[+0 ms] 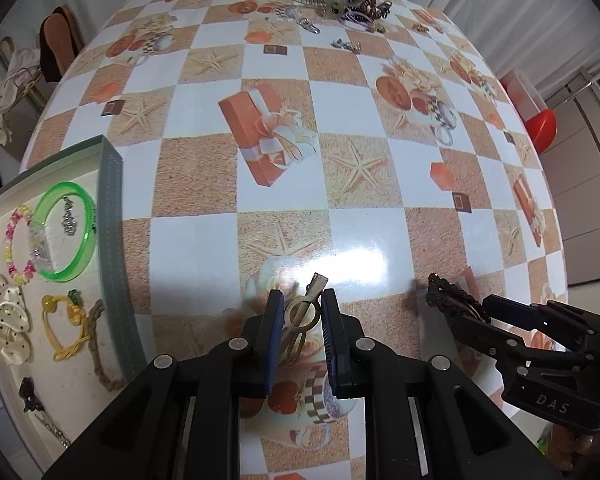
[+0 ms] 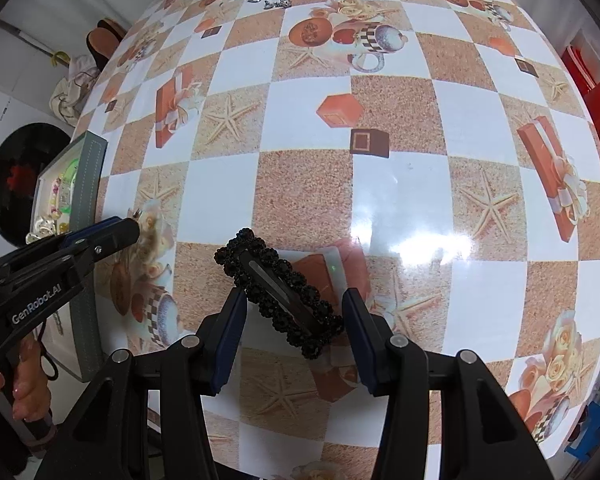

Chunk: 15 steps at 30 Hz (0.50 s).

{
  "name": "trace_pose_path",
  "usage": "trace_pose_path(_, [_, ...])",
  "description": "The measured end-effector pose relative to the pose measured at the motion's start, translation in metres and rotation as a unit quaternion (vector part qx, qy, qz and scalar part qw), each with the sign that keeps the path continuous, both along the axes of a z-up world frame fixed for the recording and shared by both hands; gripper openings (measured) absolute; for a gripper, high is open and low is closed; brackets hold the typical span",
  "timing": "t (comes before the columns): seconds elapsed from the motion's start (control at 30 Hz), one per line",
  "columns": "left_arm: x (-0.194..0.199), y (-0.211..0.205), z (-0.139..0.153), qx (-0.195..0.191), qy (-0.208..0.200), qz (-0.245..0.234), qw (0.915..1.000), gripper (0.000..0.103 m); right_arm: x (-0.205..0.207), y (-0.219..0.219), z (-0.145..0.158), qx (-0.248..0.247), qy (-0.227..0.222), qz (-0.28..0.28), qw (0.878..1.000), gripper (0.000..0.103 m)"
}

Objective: Organize jewelry
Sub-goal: 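Carry the beige clip and black beaded barrette over the white tray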

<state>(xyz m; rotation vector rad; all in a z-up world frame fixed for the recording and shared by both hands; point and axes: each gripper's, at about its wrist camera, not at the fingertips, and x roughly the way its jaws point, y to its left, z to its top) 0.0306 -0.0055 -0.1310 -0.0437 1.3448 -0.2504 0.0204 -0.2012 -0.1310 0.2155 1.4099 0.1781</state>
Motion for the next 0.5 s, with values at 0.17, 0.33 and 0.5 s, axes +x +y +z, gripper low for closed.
trace_pose_path(0.17, [-0.004,0.006,0.013,-0.002,-0.004,0.008,1.0000,0.024,0.003,0.004,0.011,0.003,0.000,0.000,1.000,0.053])
trace_pose_path(0.33, [-0.011,0.015,0.024,-0.004,-0.003,0.017,0.9998,0.024,0.005,0.010,0.022,0.004,-0.002,0.005,1.000,0.053])
trace_pose_path(0.5, [-0.018,0.028,0.034,-0.006,-0.006,0.030,0.9995,0.024,0.008,0.020,0.032,0.007,-0.004,0.010,1.000,0.053])
